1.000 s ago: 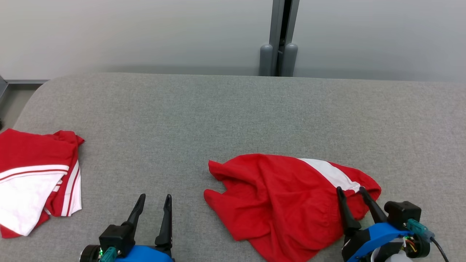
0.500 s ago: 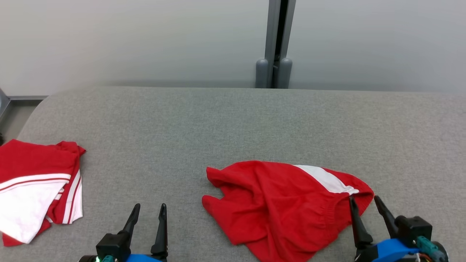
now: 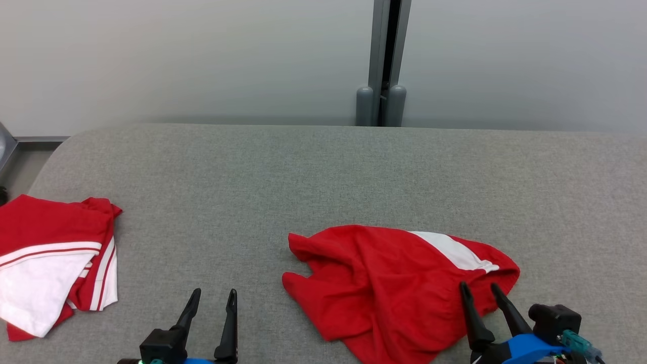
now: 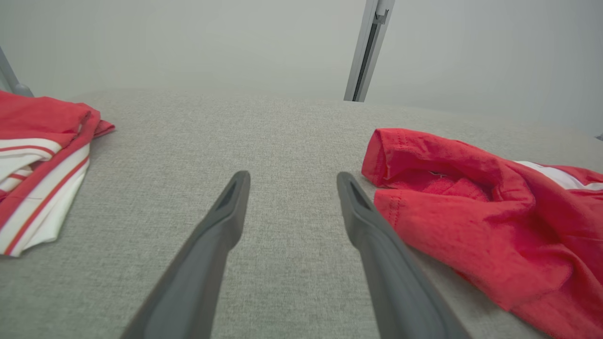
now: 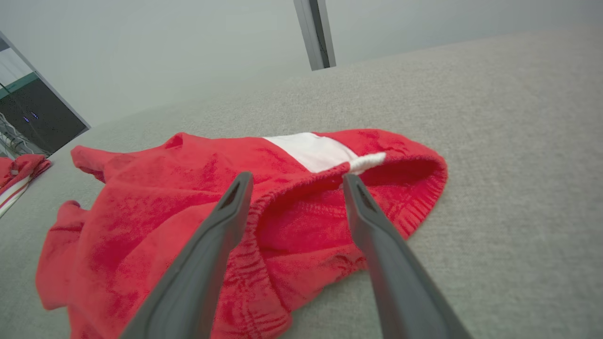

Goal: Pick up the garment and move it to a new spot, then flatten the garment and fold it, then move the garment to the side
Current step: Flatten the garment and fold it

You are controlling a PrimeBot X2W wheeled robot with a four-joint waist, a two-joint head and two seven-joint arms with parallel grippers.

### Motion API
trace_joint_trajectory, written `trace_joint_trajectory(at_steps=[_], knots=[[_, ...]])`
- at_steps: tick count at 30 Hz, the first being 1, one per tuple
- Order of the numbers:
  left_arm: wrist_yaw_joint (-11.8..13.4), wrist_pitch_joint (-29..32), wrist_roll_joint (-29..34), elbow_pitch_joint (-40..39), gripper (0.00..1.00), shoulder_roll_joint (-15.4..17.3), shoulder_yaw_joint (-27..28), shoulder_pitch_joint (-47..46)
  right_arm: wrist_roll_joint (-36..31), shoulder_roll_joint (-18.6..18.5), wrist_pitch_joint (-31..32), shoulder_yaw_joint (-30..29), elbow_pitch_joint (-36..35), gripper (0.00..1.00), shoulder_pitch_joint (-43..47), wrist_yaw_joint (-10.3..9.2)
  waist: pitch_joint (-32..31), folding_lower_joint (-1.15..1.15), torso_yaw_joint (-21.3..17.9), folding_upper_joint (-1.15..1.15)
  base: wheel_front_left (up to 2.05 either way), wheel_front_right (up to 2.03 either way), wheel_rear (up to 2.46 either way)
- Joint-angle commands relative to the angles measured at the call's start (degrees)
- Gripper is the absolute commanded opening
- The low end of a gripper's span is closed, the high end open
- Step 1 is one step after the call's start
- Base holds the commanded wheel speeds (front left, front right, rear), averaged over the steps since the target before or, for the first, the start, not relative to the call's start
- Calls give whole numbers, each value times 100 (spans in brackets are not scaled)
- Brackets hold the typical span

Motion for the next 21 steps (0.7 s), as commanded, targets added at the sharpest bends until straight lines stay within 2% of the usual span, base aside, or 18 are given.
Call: trace_joint_trajectory(at_steps=[1, 8, 14, 20, 21], knots=[[9, -17, 33, 13, 100, -3, 17, 44, 303, -12, -3, -12, 170, 100, -104, 0, 7, 0, 28, 0, 0, 0, 0], [-1, -17, 29, 4, 100, -3, 19, -43, 1198, -14, -2, 94, 729, 100, -593, 0, 142, 0, 166, 0, 0, 0, 0], [-8, -17, 4, 42, 100, -4, -5, -99, 1878, -13, -3, -67, 1354, 100, -964, 0, 253, 0, 252, 0, 0, 0, 0], [-11, -17, -58, 51, 100, -4, -31, -141, 2231, -10, -1, 23, 1767, 100, -1210, 0, 329, 0, 288, 0, 0, 0, 0], [-11, -17, -63, 50, 100, -4, -31, -145, 2292, -10, -1, 31, 1787, 97, -1255, 0, 341, 0, 289, 0, 0, 0, 0]])
